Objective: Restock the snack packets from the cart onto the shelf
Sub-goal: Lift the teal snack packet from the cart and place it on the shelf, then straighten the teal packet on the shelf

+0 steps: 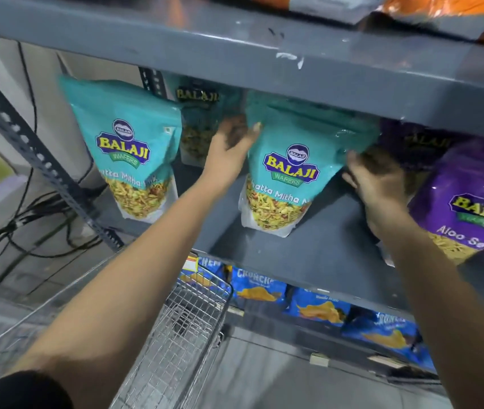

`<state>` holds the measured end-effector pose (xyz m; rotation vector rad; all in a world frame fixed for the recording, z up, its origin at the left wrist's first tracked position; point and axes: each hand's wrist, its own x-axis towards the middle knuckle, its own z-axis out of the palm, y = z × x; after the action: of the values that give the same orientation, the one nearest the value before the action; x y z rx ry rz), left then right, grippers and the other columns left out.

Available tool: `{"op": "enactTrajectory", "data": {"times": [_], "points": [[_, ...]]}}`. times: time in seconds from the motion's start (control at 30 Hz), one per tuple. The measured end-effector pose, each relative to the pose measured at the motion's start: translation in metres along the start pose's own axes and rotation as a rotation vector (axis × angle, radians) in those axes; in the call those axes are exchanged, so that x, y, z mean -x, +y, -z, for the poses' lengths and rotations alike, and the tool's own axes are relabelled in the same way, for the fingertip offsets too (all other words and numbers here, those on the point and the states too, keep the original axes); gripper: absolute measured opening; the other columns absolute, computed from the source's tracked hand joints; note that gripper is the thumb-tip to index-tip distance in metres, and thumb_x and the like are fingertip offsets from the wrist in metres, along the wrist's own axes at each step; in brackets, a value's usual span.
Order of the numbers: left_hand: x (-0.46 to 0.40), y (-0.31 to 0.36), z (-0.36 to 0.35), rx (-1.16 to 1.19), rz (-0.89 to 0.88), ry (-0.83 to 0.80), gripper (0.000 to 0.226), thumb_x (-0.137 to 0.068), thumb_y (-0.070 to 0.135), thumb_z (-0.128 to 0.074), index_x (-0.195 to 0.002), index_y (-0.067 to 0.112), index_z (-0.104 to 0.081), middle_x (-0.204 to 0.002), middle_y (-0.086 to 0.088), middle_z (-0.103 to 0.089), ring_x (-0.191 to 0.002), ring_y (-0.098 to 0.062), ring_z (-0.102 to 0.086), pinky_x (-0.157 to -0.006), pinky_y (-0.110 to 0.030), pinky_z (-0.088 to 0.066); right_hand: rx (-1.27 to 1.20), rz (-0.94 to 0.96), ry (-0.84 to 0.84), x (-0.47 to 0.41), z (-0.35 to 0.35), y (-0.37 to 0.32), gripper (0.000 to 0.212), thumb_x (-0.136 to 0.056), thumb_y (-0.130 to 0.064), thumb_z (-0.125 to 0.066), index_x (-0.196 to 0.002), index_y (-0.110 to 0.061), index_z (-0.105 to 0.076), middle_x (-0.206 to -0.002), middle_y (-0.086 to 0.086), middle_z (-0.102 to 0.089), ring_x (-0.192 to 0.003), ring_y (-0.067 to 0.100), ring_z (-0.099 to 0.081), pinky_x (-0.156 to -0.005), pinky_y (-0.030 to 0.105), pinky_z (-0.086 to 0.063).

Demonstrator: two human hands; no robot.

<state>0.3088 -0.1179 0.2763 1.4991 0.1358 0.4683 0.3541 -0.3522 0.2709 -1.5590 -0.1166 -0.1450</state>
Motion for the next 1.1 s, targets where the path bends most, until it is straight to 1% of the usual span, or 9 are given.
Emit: {"op": "enactTrajectory", "data": {"times": [0.13,0.2,0.33,0.4,0.53,0.7,0.77,0.97,1.1], "points": [[0.029,-0.064,0.028,-0.141,0.244,-0.236,0.063,-0.083,0.04,-0.067,-0.135,0.011,-0.049,-0.134,0.0,-0.059,-0.119,-0.009,-0.059,-0.101,-0.023,-0.049,0.282,-0.208,-0.426,0.025,-0.002,0.054,0.052,-0.071,-0.005,-0.078,-0.112,-0.022,-0.05,-0.109,-0.014,-0.062,-0.098,0.001,-0.06,-0.091,0.021,-0.051],[0.047,-0.088,0.032,-0.2,0.316,-0.344,0.058,-0.08,0.043,-0.069,-0.133,0.024,-0.054,-0.134,0.004,-0.063,-0.121,-0.009,-0.06,-0.106,-0.032,-0.046,0.34,-0.3,-0.524,0.038,-0.012,0.076,0.073,-0.065,-0.003,-0.082,-0.124,-0.017,-0.043,-0.122,-0.005,-0.061,-0.103,0.003,-0.06,-0.092,0.022,-0.052],[0.061,-0.105,0.032,-0.142,0.296,-0.244,0.04,-0.088,0.022,-0.067,-0.127,0.017,-0.06,-0.118,0.001,-0.071,-0.102,0.0,-0.067,-0.093,-0.022,-0.054,0.316,-0.297,-0.389,0.06,-0.036,0.095,0.078,-0.066,-0.008,-0.083,-0.128,-0.02,-0.038,-0.106,-0.019,-0.058,-0.094,-0.007,-0.057,-0.066,0.003,-0.049],[0.067,-0.105,0.038,-0.141,0.287,-0.233,0.039,-0.088,0.019,-0.066,-0.127,0.013,-0.06,-0.115,0.0,-0.071,-0.096,0.005,-0.067,-0.082,-0.012,-0.053,0.33,-0.28,-0.378,0.069,-0.039,0.101,0.081,-0.064,-0.014,-0.085,-0.13,-0.022,-0.037,-0.106,-0.019,-0.058,-0.096,-0.005,-0.058,-0.07,0.008,-0.051],[0.077,-0.109,0.054,-0.16,0.291,-0.235,0.04,-0.088,0.021,-0.066,-0.127,0.015,-0.06,-0.121,-0.003,-0.07,-0.108,-0.006,-0.066,-0.09,-0.019,-0.052,0.381,-0.275,-0.377,0.084,-0.041,0.106,0.084,-0.058,-0.028,-0.087,-0.127,-0.029,-0.038,-0.108,-0.018,-0.06,-0.096,-0.002,-0.06,-0.085,0.024,-0.054],[0.086,-0.105,0.059,-0.146,0.282,-0.238,0.034,-0.089,0.015,-0.064,-0.122,0.02,-0.061,-0.106,0.018,-0.073,-0.099,0.005,-0.066,-0.083,-0.011,-0.051,0.381,-0.237,-0.371,0.099,-0.043,0.1,0.082,-0.059,-0.028,-0.087,-0.124,-0.034,-0.038,-0.098,-0.032,-0.055,-0.083,-0.013,-0.058,-0.07,0.006,-0.048],[0.089,-0.105,0.06,-0.146,0.285,-0.246,0.032,-0.089,0.015,-0.064,-0.121,0.022,-0.062,-0.104,0.02,-0.074,-0.099,0.005,-0.067,-0.083,-0.011,-0.052,0.372,-0.228,-0.372,0.103,-0.042,0.099,0.083,-0.058,-0.033,-0.087,-0.125,-0.037,-0.037,-0.105,-0.027,-0.06,-0.091,-0.008,-0.06,-0.075,0.012,-0.05],[0.096,-0.104,0.059,-0.131,0.298,-0.242,0.039,-0.091,0.02,-0.061,-0.13,0.015,-0.057,-0.127,-0.006,-0.067,-0.117,-0.012,-0.063,-0.1,-0.028,-0.051,0.344,-0.19,-0.398,0.106,-0.04,0.099,0.081,-0.056,-0.04,-0.086,-0.116,-0.053,-0.033,-0.117,-0.017,-0.06,-0.107,0.008,-0.061,-0.09,0.029,-0.052],[0.104,-0.102,0.053,-0.054,0.344,-0.137,0.065,-0.084,0.029,-0.068,-0.143,0.019,-0.042,-0.139,0.0,-0.056,-0.126,-0.014,-0.056,-0.104,-0.032,-0.046,0.285,-0.218,-0.432,0.106,-0.036,0.098,0.09,-0.057,-0.037,-0.087,-0.125,-0.047,-0.03,-0.115,-0.026,-0.055,-0.108,0.004,-0.06,-0.078,0.012,-0.051]]}}
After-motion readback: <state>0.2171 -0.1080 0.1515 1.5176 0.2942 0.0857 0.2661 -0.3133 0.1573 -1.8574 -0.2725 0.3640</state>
